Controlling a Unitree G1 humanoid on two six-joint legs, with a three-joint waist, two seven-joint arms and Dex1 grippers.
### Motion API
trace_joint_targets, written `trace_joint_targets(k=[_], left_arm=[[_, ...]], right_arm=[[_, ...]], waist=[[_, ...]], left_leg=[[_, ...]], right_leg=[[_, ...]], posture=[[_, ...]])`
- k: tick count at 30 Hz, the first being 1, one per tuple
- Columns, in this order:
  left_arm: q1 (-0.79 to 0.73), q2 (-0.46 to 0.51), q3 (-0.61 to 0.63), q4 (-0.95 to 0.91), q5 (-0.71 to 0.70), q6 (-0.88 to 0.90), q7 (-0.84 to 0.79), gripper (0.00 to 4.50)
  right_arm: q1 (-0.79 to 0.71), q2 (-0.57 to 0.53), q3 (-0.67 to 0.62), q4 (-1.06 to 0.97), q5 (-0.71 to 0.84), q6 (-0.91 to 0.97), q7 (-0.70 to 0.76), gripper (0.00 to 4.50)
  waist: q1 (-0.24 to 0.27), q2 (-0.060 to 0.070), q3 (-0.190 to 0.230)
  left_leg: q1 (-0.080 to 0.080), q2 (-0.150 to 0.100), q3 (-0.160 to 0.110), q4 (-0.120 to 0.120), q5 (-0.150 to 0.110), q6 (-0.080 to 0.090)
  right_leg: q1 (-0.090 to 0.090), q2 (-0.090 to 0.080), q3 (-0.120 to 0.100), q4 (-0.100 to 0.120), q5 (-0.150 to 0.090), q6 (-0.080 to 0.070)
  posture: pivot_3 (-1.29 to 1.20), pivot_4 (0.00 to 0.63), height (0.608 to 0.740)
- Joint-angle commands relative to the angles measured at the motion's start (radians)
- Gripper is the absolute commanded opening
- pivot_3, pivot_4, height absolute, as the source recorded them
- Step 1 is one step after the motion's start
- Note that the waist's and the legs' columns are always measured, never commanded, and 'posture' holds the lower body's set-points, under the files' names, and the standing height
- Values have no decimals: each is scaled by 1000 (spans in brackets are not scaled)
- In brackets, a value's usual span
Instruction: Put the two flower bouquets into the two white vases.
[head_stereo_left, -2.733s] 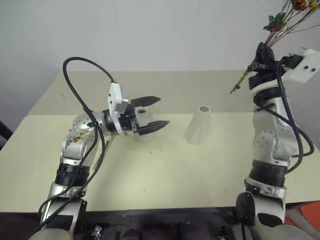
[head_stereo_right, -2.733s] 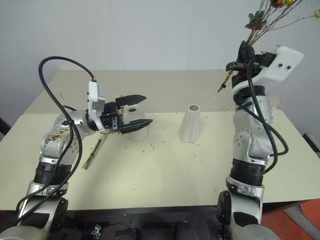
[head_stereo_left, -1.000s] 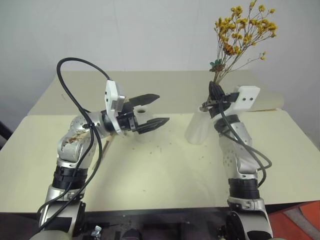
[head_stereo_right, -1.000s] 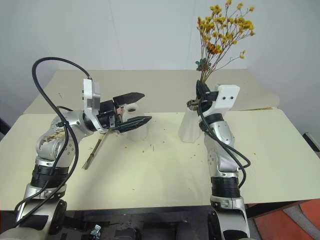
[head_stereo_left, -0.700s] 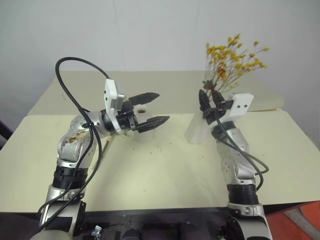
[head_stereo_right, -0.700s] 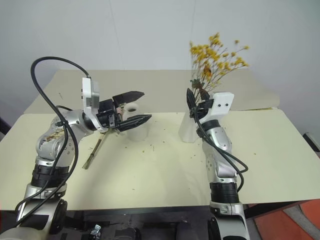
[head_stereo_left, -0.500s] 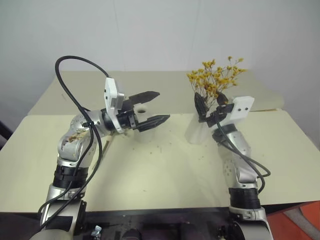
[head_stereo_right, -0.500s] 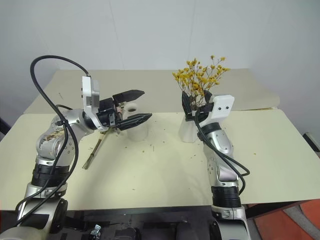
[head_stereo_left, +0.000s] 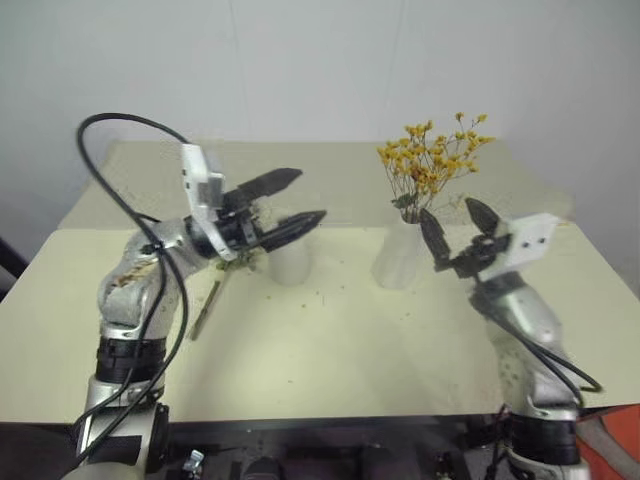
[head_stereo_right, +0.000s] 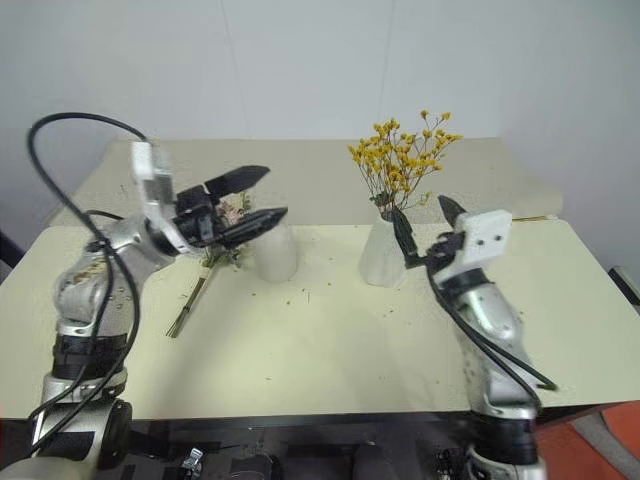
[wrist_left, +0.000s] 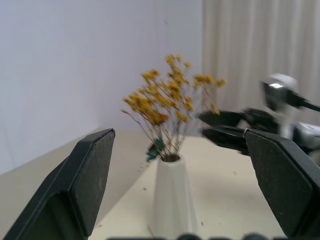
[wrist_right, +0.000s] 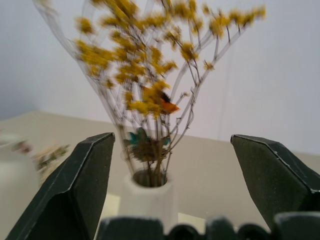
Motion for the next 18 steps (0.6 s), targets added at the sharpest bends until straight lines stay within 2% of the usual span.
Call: trace_joint_targets(k=[1, 4, 7, 9, 12, 15, 18], left_arm=[[38, 32, 81, -105, -80, 94, 115, 4500], [89, 72, 148, -187, -105, 207, 276, 4500], [99, 109, 183, -271, -67, 324, 495, 4500], [90, 178, 185, -288, -26, 416, 577, 4500], [52, 246, 194, -245, -69, 601, 640, 4500], [55, 342, 158, -241, -117, 747, 581, 4500], [37, 372, 122, -215, -98, 848, 610, 4500]], right_arm=[[86, -86, -60, -130, 104, 41, 104, 4396], [187, -194, -88, -195, 206, 134, 204, 4396], [214, -280, -71, -234, 279, 242, 233, 4396], [152, -321, 23, -277, 256, 306, 223, 4396], [19, -332, 127, -281, 251, 415, 180, 4396], [-96, -320, 177, -250, 266, 464, 189, 4396], [-205, -315, 222, -207, 267, 519, 200, 4396]], waist=[[0, 0, 0], [0, 0, 0], [-2, -1, 0], [-3, -1, 0], [-5, -1, 0], [0, -2, 1], [8, -2, 1]], left_leg=[[0, 0, 0, 0, 0, 0], [3, 0, 0, 0, 0, 0], [4, 1, 0, 0, 0, 0], [4, 0, 0, 0, 0, 0], [6, 1, 0, 0, 0, 0], [5, 1, 0, 0, 0, 0], [1, 0, 0, -1, 0, 0]], right_leg=[[0, 0, 0, 0, 0, 0], [3, 0, 0, 0, -1, 1], [3, 0, 1, 0, -1, 1], [4, 0, 1, 1, -1, 1], [3, 1, 1, 2, -1, 0], [2, 2, 0, 1, -2, 0], [0, 0, -1, -1, -2, 1]], posture=[[0, 150, 740], [0, 150, 740], [0, 150, 740], [0, 150, 740], [0, 150, 740], [0, 150, 740], [0, 150, 740]])
